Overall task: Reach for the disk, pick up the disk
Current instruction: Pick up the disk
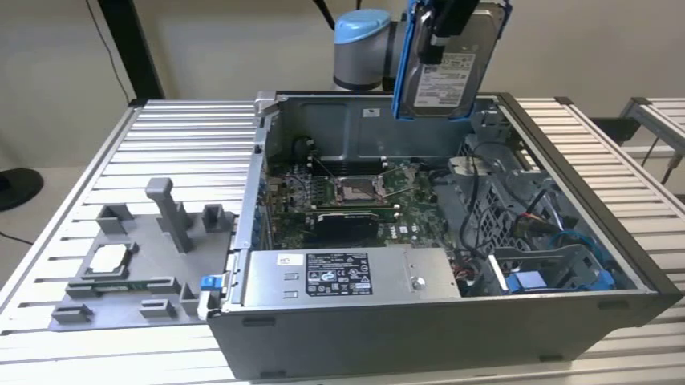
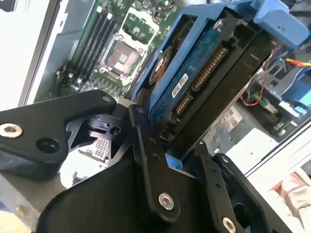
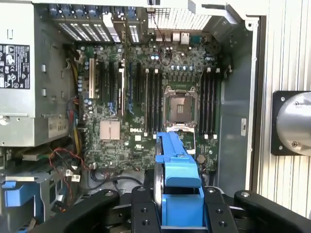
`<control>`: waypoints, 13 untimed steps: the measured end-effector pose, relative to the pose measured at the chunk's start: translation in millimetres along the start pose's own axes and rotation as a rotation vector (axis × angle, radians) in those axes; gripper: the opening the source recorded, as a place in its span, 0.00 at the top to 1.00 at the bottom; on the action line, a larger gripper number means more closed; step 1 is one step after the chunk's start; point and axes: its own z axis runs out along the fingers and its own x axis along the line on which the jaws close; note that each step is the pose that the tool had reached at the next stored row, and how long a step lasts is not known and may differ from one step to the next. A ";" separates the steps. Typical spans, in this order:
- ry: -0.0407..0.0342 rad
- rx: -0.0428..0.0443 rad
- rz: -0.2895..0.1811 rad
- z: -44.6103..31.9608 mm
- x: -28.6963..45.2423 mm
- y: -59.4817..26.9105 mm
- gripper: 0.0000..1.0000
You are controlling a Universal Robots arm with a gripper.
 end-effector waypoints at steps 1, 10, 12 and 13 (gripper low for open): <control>0.0000 0.0000 0.000 -0.1 0.0 -3.8 1.00; 0.0000 0.0000 0.000 -0.7 -0.4 -40.3 1.00; 0.0000 0.0000 0.000 -0.8 -0.4 -47.9 1.00; 0.0000 0.0000 0.000 -0.9 -0.5 -51.6 1.00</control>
